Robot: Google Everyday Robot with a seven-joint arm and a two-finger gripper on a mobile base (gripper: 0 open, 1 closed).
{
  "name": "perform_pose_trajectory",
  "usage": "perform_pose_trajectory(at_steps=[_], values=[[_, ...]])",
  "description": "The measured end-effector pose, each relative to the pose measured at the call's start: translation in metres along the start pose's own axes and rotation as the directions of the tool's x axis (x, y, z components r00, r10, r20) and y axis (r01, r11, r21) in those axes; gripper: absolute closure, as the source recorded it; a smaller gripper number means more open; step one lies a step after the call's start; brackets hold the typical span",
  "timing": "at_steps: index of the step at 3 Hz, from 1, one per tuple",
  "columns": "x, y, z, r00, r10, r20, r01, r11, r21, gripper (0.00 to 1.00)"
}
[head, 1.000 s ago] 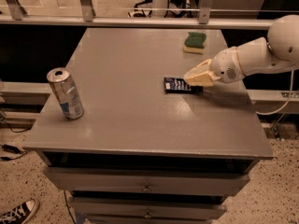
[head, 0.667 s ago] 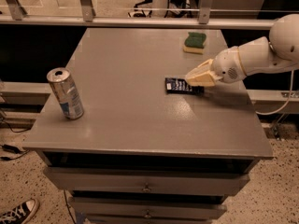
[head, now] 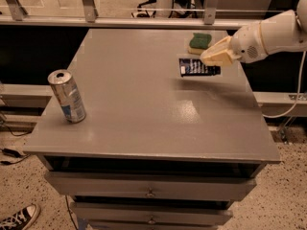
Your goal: Move rxbar blueberry near sponge
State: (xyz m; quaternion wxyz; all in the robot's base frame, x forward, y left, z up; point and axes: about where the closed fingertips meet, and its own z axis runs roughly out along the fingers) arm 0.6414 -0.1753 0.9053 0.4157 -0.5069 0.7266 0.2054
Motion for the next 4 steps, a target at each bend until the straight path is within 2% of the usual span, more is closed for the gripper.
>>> perform_pose_trajectory(at_steps=[2, 3, 4], values=[[-0.004, -0.006, -0.002, 1.000, -0.004, 0.001, 0.004, 0.9998, 0.018, 1.00], [0.001, -0.030, 0.009, 1.000, 0.024, 0.018, -0.025, 0.9983, 0.052, 1.00], [0.013, -0.069, 0.015, 0.995, 0.082, 0.049, -0.087, 0.9901, 0.110, 1.00]])
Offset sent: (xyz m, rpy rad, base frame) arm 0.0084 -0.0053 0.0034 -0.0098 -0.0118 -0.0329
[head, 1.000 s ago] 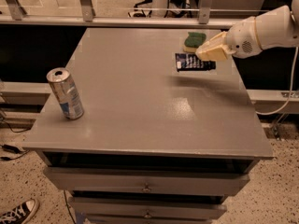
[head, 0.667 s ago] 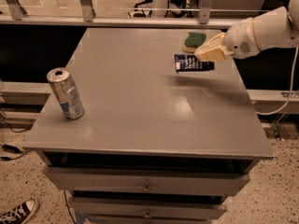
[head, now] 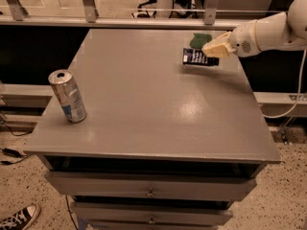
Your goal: Move rxbar blueberry near sponge
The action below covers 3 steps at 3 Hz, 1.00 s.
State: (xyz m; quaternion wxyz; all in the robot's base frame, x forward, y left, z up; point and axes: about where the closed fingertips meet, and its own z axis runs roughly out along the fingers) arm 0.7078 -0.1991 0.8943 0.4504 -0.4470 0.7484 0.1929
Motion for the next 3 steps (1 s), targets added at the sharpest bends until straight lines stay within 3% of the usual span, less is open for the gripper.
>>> perform_pose_trajectory(at_steps=[2, 3], values=[[0.029, -0.049, 0.006, 0.993, 0.114, 0.012, -0.115, 0.9875, 0.108, 1.00], [0.038, -0.054, 0.007, 0.990, 0.137, 0.007, -0.137, 0.9836, 0.117, 1.00]])
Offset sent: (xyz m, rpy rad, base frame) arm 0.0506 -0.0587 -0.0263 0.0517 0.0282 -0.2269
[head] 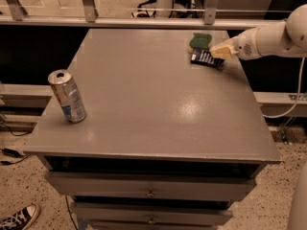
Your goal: Move rxbar blueberry near sponge
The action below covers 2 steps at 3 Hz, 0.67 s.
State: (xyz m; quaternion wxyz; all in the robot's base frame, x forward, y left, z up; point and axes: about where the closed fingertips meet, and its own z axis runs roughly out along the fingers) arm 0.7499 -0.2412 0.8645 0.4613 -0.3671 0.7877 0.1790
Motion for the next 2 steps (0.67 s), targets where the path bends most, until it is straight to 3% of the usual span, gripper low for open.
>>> perform_pose_trajectory(at_steps=[1, 2], values=[[0.0021, -0.0052, 0.0038, 1.000, -0.004, -0.009, 0.004, 1.0000, -0.003, 0.84], [0.0013, -0.0120, 0.0046, 1.000, -0.013, -0.014, 0.013, 0.9999, 0.003, 0.53]])
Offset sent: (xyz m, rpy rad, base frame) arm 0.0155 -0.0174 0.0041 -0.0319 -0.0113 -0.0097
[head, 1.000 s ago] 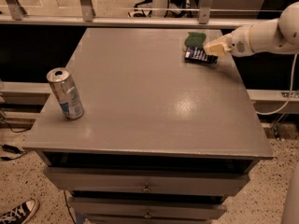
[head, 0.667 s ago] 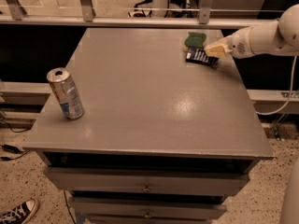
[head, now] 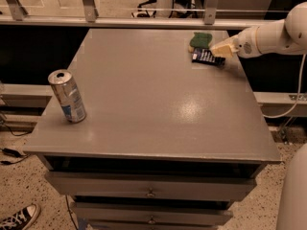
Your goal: Move rxbar blueberry near sponge
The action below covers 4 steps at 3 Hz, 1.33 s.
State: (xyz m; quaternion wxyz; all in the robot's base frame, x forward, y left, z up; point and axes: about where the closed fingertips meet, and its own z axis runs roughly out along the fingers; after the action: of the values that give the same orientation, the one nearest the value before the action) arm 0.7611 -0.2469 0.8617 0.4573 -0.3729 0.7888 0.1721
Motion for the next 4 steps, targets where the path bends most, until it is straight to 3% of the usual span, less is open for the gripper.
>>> perform_pose_trajectory(at_steps=[2, 3, 4], values=[[-0.003, -0.002, 0.000, 1.000, -0.011, 0.002, 0.011, 0.9999, -0.006, 0.06], [-0.008, -0.001, -0.005, 1.000, -0.012, 0.027, 0.013, 0.9998, -0.014, 0.00], [-0.013, -0.006, -0.032, 0.996, 0.001, 0.093, -0.002, 1.0000, 0.009, 0.00]])
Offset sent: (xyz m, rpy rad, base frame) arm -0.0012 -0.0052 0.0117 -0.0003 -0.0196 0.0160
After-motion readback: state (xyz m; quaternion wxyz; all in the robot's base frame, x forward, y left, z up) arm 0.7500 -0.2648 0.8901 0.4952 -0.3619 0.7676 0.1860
